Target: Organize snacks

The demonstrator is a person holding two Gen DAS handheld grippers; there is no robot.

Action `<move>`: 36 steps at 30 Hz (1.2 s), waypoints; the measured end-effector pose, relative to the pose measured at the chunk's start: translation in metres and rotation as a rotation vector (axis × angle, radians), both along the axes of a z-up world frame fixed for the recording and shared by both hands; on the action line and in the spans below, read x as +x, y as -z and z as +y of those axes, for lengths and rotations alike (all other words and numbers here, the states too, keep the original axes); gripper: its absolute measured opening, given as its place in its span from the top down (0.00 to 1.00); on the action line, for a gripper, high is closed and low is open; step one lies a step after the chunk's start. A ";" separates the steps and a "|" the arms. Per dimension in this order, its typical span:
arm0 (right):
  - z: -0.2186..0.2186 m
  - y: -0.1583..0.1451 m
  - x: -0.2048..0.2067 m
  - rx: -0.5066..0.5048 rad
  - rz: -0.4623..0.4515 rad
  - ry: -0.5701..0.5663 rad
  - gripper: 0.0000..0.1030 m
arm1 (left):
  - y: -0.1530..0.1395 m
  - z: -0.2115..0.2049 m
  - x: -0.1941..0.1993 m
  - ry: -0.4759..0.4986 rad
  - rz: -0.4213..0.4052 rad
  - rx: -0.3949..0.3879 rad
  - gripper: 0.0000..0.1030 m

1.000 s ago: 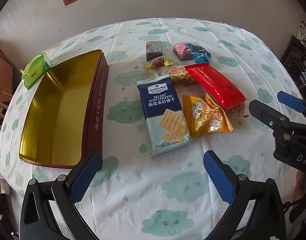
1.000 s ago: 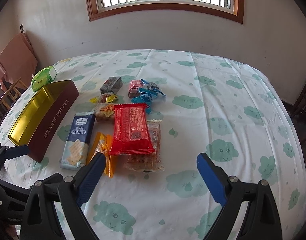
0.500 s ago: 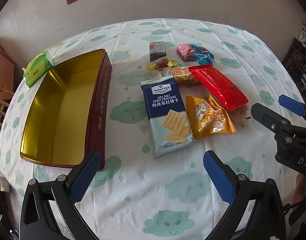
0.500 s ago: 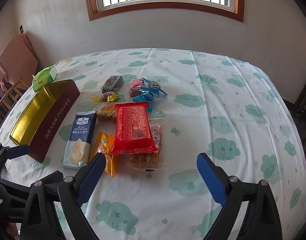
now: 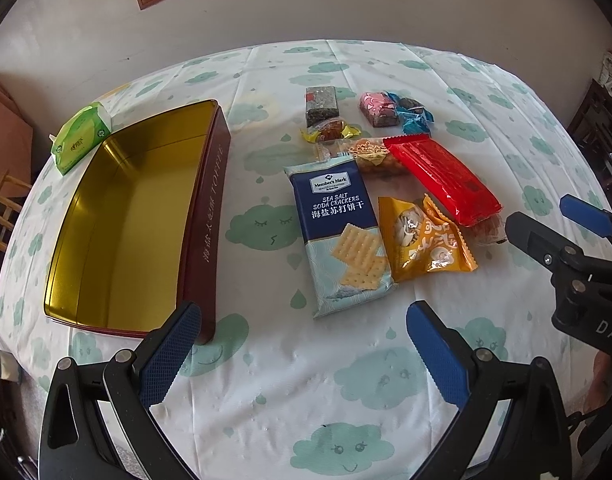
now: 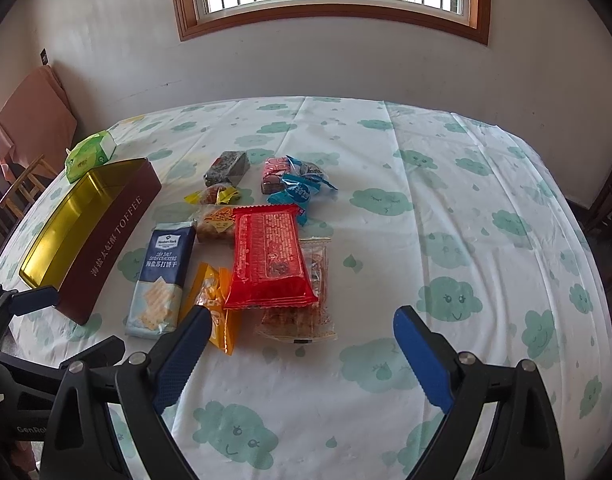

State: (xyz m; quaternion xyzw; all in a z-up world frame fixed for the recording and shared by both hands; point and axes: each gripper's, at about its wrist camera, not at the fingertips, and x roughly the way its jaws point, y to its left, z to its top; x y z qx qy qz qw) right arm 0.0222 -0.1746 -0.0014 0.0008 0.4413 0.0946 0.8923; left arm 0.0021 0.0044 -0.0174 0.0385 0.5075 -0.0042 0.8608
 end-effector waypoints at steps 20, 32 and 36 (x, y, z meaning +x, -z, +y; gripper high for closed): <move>0.011 -0.001 0.014 -0.020 0.007 -0.051 0.09 | -0.003 0.007 0.005 -0.014 -0.014 -0.005 0.04; 0.031 0.014 0.056 -0.050 0.087 -0.125 0.23 | -0.010 0.019 0.012 -0.026 -0.044 -0.035 0.08; 0.038 0.021 0.072 -0.057 0.116 -0.142 0.24 | -0.009 0.020 0.014 -0.028 -0.041 -0.037 0.10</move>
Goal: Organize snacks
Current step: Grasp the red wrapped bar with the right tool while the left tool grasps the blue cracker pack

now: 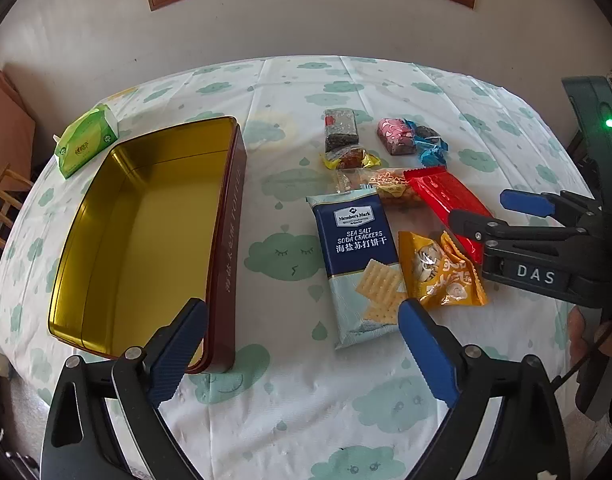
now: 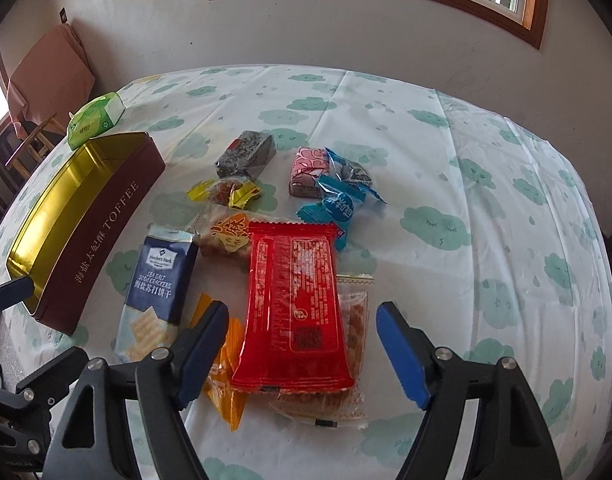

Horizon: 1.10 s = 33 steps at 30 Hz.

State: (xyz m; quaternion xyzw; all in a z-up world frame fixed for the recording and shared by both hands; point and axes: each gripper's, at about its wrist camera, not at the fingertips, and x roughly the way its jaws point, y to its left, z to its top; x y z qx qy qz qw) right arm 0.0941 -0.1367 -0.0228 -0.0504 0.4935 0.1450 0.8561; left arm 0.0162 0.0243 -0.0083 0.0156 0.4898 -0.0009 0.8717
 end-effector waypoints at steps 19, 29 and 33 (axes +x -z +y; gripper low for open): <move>0.001 0.013 0.014 -0.004 0.022 -0.011 0.57 | -0.005 -0.010 0.018 0.035 0.010 -0.004 0.13; -0.069 0.005 -0.001 0.014 -0.026 0.177 0.57 | -0.001 -0.022 0.042 0.067 0.114 -0.125 0.16; -0.100 0.013 -0.009 0.013 -0.009 0.243 0.57 | 0.008 -0.022 0.055 0.022 0.158 -0.148 0.29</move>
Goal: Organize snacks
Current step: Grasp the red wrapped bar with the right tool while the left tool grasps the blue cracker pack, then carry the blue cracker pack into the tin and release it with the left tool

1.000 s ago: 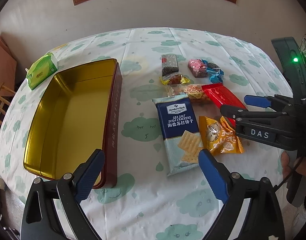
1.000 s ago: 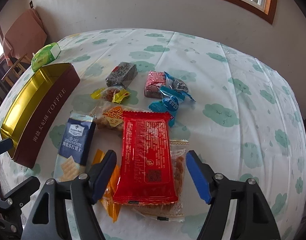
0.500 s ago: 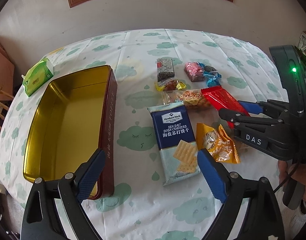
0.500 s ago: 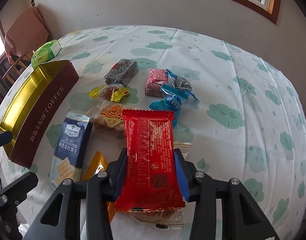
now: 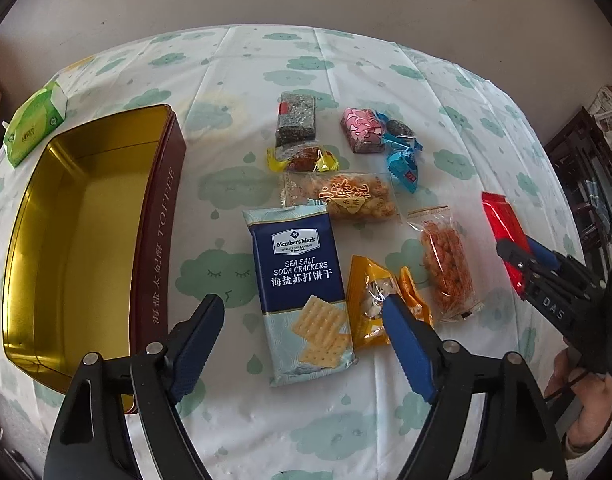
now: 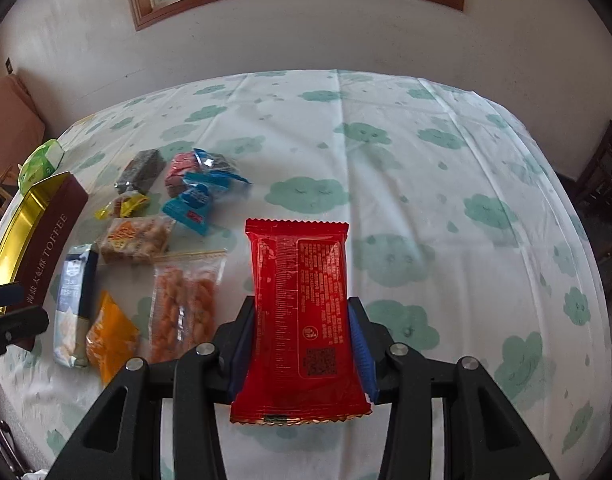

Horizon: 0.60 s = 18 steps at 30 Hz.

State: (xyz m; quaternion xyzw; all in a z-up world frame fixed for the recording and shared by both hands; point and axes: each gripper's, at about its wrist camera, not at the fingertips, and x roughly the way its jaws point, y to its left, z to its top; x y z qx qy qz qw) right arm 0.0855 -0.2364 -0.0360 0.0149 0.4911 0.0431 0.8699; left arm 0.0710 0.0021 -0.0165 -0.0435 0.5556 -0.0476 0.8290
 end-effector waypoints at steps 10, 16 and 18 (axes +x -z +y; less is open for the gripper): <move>-0.032 0.018 -0.010 0.009 0.027 0.072 0.57 | 0.020 -0.002 0.014 -0.053 0.063 0.011 0.40; -0.030 0.021 -0.011 0.016 0.036 0.061 0.57 | 0.029 -0.005 0.014 -0.053 0.079 0.028 0.40; -0.028 0.022 -0.011 0.011 0.035 0.061 0.57 | 0.032 -0.006 0.013 -0.053 0.083 0.030 0.40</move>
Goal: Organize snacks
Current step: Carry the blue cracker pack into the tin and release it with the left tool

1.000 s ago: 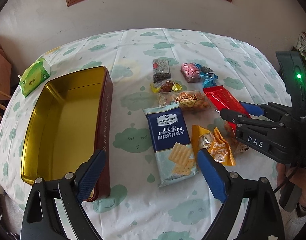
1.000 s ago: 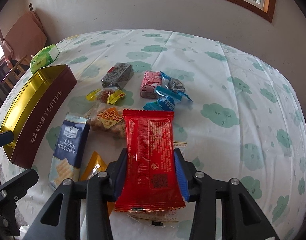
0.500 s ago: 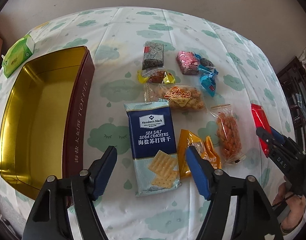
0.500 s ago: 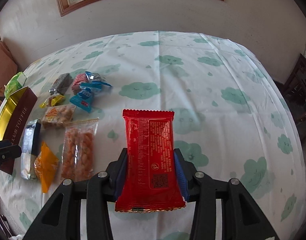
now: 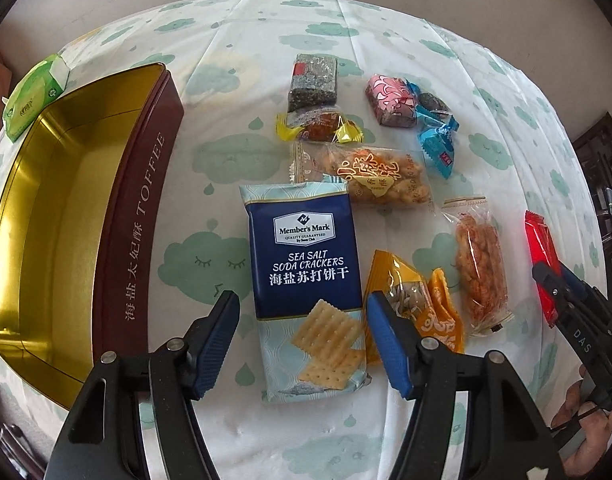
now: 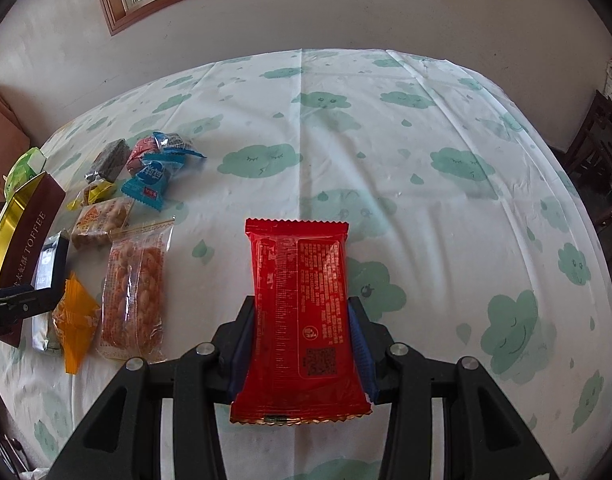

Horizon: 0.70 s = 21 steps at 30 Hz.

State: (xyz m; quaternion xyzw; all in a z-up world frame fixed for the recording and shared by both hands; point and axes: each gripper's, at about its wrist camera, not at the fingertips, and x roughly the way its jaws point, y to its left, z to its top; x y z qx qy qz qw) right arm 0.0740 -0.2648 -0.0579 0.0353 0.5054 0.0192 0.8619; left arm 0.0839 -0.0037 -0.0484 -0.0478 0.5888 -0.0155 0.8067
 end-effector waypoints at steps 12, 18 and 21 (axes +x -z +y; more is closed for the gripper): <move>0.007 0.002 -0.001 -0.040 0.008 -0.006 0.57 | 0.009 -0.002 -0.003 0.028 -0.004 -0.004 0.53; 0.010 0.002 -0.001 -0.063 0.012 -0.011 0.57 | 0.005 -0.001 -0.007 0.047 -0.021 -0.007 0.55; 0.011 0.002 0.000 -0.069 0.016 -0.012 0.57 | -0.002 -0.001 -0.011 0.065 -0.036 -0.016 0.55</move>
